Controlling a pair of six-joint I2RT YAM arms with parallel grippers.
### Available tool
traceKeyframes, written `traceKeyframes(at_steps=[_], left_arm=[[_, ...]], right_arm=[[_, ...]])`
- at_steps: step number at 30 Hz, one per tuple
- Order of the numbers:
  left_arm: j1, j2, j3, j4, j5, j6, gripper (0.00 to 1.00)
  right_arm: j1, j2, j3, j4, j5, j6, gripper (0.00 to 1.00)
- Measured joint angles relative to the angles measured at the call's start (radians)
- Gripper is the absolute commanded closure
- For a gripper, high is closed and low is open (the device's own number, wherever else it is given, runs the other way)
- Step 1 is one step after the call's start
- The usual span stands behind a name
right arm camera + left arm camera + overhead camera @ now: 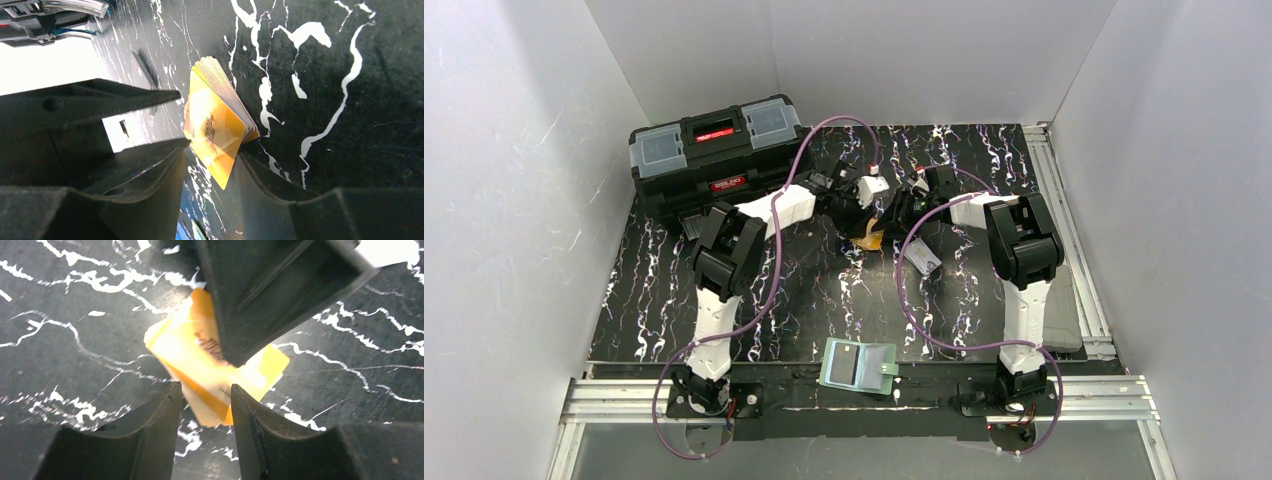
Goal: Put the credit cards into the card holder
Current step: Pick up the credit card from the center of the board.
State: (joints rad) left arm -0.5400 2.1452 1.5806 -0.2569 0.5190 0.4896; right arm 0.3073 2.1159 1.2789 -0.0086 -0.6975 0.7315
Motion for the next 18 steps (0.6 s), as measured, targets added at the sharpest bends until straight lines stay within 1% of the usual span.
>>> traceKeyframes(at_steps=[6, 18], left_arm=[[0.034, -0.016, -0.035, 0.012, -0.022, 0.042, 0.6], [0.03, -0.016, -0.036, 0.022, -0.026, 0.061, 0.6]], right_arm=[[0.0, 0.0, 0.0, 0.004, -0.006, 0.003, 0.49], [0.001, 0.0, 0.001, 0.003, -0.006, 0.003, 0.49]])
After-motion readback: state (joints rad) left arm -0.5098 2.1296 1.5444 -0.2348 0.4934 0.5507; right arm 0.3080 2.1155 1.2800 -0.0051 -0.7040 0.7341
